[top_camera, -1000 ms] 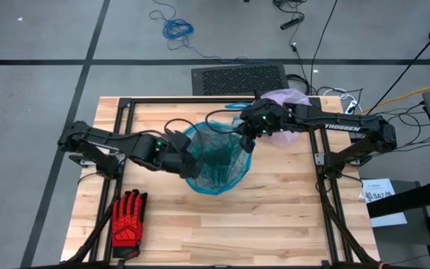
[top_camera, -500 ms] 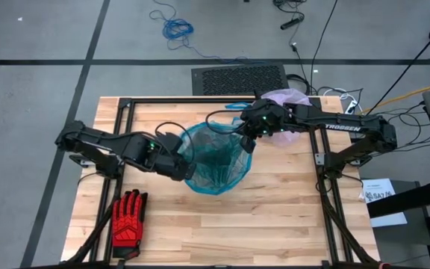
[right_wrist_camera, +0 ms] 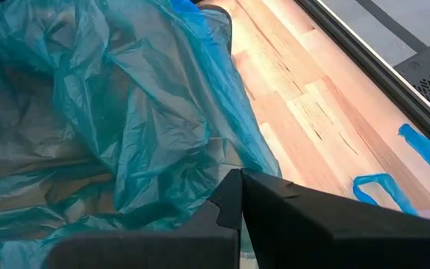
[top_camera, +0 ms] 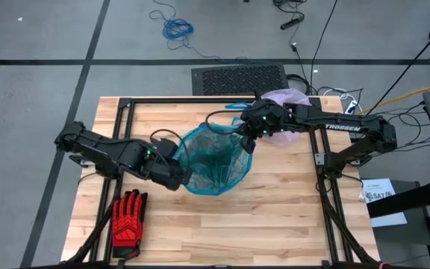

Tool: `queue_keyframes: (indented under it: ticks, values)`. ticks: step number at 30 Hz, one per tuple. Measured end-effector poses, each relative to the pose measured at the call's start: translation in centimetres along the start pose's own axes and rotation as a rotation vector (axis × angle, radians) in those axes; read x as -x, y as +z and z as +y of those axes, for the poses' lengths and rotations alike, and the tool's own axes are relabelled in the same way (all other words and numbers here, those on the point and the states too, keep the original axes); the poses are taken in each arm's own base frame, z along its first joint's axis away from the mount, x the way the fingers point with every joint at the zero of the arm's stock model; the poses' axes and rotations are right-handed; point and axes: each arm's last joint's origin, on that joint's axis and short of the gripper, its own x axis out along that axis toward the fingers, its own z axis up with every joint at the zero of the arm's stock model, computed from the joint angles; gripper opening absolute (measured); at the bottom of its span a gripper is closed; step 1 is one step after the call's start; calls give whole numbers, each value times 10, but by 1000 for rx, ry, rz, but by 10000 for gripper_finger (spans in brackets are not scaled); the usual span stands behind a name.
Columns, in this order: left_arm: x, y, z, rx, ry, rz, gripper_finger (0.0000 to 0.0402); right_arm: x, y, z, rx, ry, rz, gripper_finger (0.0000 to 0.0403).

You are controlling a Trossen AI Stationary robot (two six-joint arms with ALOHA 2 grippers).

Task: Place trash/remove bag and relplace
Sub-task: Insert the blue trash bag into the trash bin

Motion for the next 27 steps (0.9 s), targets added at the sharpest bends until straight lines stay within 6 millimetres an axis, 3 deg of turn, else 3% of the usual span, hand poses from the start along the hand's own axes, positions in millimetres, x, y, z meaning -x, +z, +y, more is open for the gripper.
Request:
queue_keyframes:
  ticks: [7,12,19,24,27]
  values:
    - [-4,-4,8,-17,82,2,0,-2,-6,-11,-17,-93,53,0]
    - [-14,-8,11,-30,115,-20,0,-15,-25,-24,-49,-125,120,0]
    - [-35,-17,10,-12,120,-52,0,-32,-45,-24,-94,-69,140,0]
    - [-48,-23,11,-11,116,-72,0,-33,-46,-24,-105,-71,141,0]
    - [-41,-23,14,-15,125,-70,0,-24,-45,-24,-116,-69,119,0]
